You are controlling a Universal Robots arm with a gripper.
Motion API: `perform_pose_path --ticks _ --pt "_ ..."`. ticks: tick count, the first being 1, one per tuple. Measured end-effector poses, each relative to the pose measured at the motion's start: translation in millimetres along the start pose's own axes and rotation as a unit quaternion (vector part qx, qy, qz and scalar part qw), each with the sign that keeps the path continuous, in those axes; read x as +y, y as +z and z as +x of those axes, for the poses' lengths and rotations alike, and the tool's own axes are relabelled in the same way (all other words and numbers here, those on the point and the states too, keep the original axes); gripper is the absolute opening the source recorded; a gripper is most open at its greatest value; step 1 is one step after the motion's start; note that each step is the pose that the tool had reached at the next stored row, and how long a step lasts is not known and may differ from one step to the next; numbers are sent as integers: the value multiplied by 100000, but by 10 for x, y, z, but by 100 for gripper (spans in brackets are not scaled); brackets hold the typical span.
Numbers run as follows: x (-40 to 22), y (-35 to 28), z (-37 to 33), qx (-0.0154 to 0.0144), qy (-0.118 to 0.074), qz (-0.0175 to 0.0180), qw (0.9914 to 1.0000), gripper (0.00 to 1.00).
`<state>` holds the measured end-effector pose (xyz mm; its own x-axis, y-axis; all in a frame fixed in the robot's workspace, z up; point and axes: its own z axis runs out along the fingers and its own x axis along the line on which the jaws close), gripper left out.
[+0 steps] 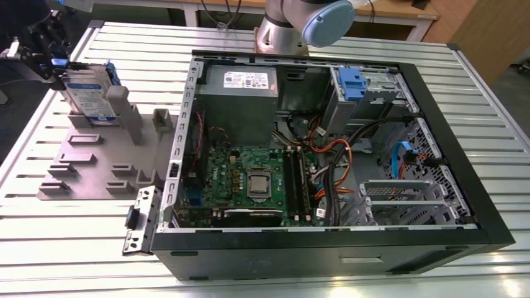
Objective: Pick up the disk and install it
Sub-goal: 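Pick up the disk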
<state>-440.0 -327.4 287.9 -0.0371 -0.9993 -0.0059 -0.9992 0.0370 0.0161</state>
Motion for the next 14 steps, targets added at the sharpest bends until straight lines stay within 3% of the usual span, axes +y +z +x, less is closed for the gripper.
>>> perform_pose_path --ticks 5,14 --pt "-9 0 -1 -21 1428 -4 99990 51" --pt "-10 0 -1 -22 1347 -4 99991 51"
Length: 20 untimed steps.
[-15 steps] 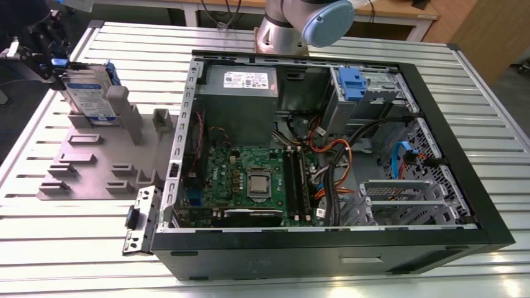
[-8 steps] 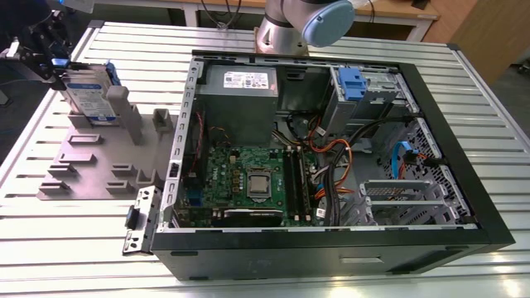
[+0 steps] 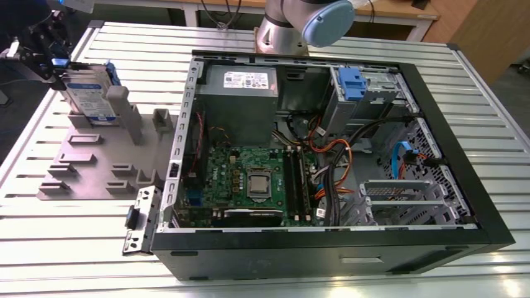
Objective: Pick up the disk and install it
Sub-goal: 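Pick up the disk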
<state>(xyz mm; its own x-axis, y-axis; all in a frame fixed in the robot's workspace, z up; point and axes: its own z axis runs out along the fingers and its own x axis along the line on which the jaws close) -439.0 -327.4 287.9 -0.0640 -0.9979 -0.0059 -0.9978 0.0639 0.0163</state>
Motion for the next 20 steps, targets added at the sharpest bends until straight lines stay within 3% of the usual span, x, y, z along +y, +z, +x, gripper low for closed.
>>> perform_pose_path --ticks 3,4,20 --pt "0 0 0 0 -4 1 100000 49" --pt "0 0 0 0 -2 0 100000 42" --pt "-1 0 20 58 -3 3 100000 42"
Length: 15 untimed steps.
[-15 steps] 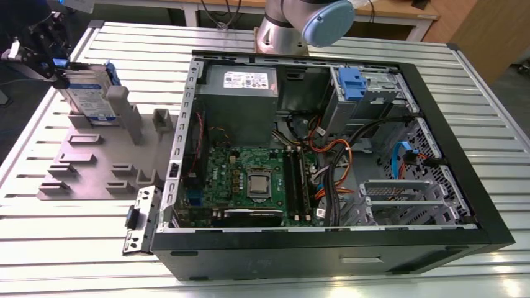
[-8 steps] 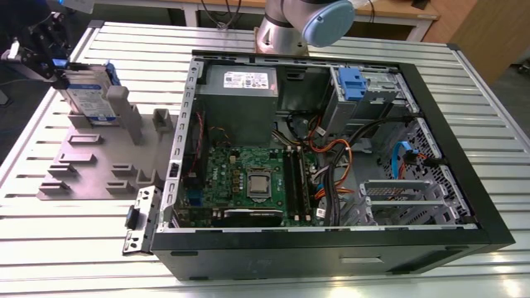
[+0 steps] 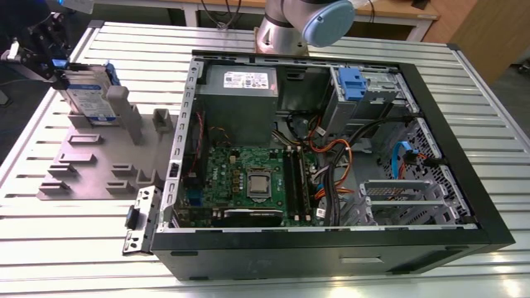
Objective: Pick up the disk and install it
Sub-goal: 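Pick up the disk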
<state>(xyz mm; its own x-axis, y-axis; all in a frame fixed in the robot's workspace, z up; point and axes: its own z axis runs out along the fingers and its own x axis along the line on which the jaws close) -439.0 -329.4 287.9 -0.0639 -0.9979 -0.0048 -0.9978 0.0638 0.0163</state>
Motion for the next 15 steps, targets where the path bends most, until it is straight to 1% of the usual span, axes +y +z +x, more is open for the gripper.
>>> perform_pose_path --ticks 5,6,7,15 --pt "0 0 0 4 2 2 100000 42" --pt "0 0 0 5 1 0 100000 44" --pt "0 0 0 6 0 2 100000 50" --pt "0 2 -6 4 -1 6 100000 50"
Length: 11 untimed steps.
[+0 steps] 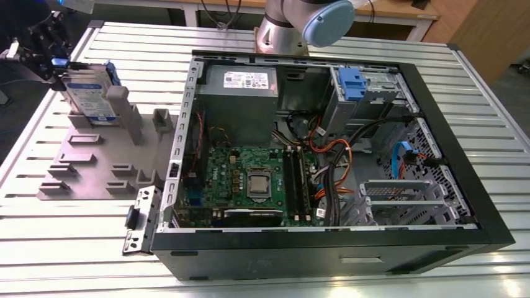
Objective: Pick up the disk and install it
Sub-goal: 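Pick up the disk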
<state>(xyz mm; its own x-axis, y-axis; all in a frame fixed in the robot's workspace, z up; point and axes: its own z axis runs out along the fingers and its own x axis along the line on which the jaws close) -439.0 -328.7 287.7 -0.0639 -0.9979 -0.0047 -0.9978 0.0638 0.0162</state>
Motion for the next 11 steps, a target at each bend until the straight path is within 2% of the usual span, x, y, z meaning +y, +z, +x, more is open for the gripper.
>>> perform_pose_path --ticks 11 --pt "2 3 -22 1 4 -1 100000 50"
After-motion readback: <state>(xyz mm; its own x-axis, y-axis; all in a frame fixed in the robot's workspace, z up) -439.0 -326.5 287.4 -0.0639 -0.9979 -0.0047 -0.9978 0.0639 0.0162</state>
